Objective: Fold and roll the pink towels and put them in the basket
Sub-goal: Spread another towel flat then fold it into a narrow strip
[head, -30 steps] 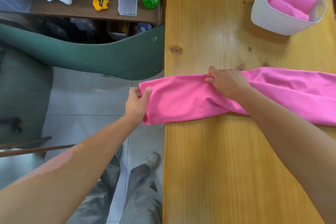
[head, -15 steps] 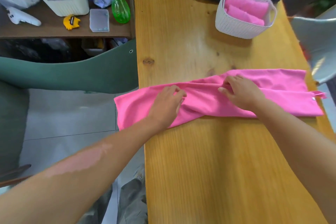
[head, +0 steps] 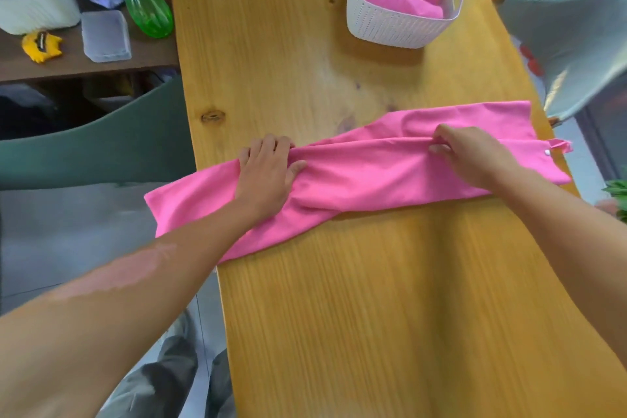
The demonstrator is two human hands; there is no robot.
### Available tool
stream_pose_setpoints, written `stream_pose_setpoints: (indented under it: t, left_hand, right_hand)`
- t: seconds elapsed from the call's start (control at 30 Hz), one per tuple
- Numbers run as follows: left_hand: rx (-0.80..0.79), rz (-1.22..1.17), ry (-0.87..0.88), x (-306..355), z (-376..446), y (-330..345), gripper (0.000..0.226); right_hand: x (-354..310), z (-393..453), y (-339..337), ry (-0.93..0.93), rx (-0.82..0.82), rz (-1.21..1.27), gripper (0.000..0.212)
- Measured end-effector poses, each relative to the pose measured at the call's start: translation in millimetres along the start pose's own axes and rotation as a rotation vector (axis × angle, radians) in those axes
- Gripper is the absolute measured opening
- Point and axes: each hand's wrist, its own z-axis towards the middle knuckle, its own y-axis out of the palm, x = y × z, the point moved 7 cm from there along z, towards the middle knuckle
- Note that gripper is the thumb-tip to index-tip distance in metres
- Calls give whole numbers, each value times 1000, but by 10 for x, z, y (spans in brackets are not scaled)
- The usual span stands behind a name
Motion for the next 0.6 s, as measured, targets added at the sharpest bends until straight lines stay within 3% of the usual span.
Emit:
stream_pose_setpoints:
  t: [0.33,0.6]
  left_hand:
    - [-51,40,214,-253,378,-130,44]
    - [-122,60,303,-590,863,-308,54]
  right_hand:
    - [-96,717,-366,-30,18,-110,28]
    - [-228,915,-44,188,12,-166,42]
